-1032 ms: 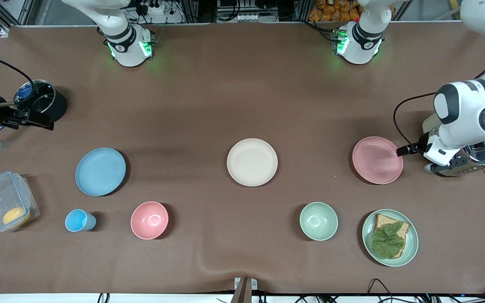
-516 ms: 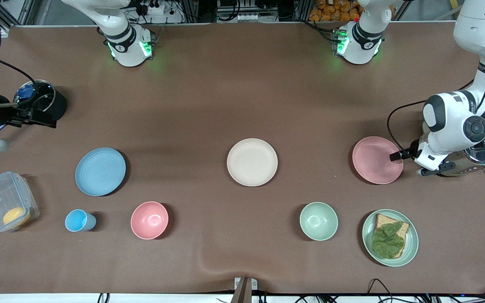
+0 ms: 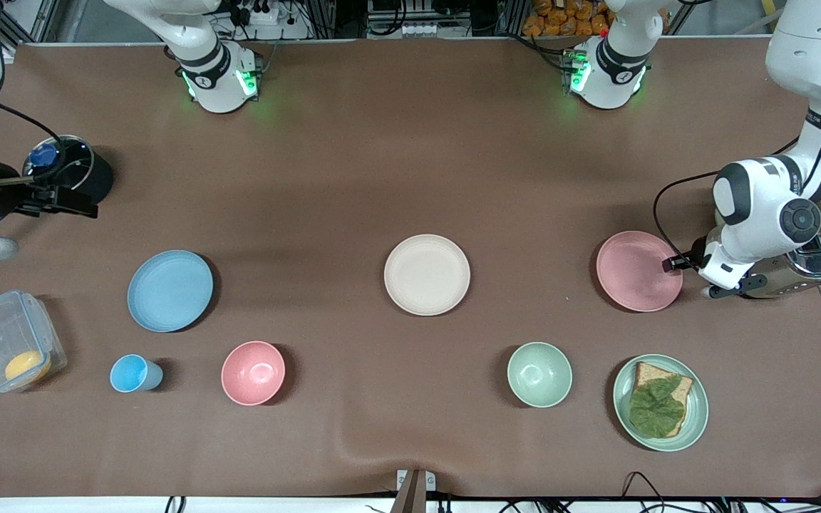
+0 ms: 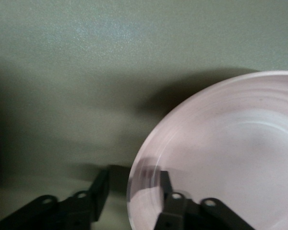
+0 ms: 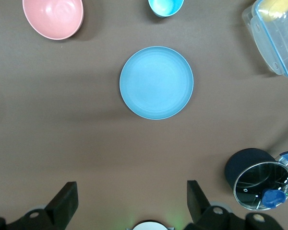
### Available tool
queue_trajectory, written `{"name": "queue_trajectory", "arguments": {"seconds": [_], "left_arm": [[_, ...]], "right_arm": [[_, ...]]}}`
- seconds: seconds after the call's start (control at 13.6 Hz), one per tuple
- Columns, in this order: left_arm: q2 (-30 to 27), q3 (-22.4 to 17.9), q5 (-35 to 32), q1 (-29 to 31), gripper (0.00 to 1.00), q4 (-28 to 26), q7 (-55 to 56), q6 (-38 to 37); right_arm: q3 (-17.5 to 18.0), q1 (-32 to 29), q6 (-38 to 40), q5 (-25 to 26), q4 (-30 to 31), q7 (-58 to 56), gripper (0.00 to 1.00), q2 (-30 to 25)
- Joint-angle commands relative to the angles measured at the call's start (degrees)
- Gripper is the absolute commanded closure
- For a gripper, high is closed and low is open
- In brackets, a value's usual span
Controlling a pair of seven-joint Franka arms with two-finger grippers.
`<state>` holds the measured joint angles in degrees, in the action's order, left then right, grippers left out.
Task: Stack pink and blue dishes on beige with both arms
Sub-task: 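Lower the left gripper and grasp the pink plate rim, then carry the pink plate onto the beige plate while the right gripper reaches the blue plate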
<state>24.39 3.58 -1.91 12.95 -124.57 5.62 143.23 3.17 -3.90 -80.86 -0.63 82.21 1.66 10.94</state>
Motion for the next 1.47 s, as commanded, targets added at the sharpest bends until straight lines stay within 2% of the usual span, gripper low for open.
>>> {"name": "queue_trajectory", "arguments": {"seconds": [0.0, 0.15, 0.37, 0.52, 0.66, 0.81, 1.11, 1.18, 1.4], "left_arm": [[0.0, 0.5, -0.2, 0.8, 1.0, 0.2, -0.4, 0.9], [-0.7, 0.6, -0.2, 1.5, 1.0, 0.4, -1.6, 0.9], [-4.6, 1.3, 0.5, 1.8, 1.0, 0.4, -4.0, -2.1], [-9.2, 4.6, 0.9, 2.0, 1.0, 0.5, -5.9, -5.7], [-12.0, 9.1, 5.1, 1.8, 1.0, 3.2, -5.8, -11.4], [-11.5, 13.4, 6.3, 1.3, 1.0, 8.7, -4.5, -18.0], [-7.8, 22.8, 7.1, 0.6, 1.0, 11.6, 9.0, -18.4], [-7.1, 24.3, 7.1, -0.1, 1.0, 11.9, 11.8, -17.9], [-5.2, 24.4, 6.8, -6.8, 1.0, 12.3, 22.6, -14.8]], "right_arm": [[0.5, -0.3, 0.2, -0.7, -1.0, 0.1, 0.0, 2.2], [0.5, -0.3, 0.2, -0.7, -1.0, 0.1, 0.0, 2.2], [0.5, -0.3, 0.2, -0.3, -1.0, -0.1, 0.0, 2.3], [0.5, -0.3, 0.0, -0.7, -1.0, -0.1, 0.0, 2.6], [0.6, 0.0, 0.0, -0.7, -1.0, -0.1, 0.0, 2.6], [0.6, -0.8, 0.0, -0.8, -0.8, -0.2, 0.0, 3.0], [0.4, -4.6, -0.4, -0.2, -0.6, -9.0, 0.0, 8.7], [0.4, -6.1, -2.7, -0.4, -0.9, -9.0, 0.0, 11.8], [0.5, -9.8, -9.4, -0.7, 0.1, -9.2, 0.0, 17.8]]}}
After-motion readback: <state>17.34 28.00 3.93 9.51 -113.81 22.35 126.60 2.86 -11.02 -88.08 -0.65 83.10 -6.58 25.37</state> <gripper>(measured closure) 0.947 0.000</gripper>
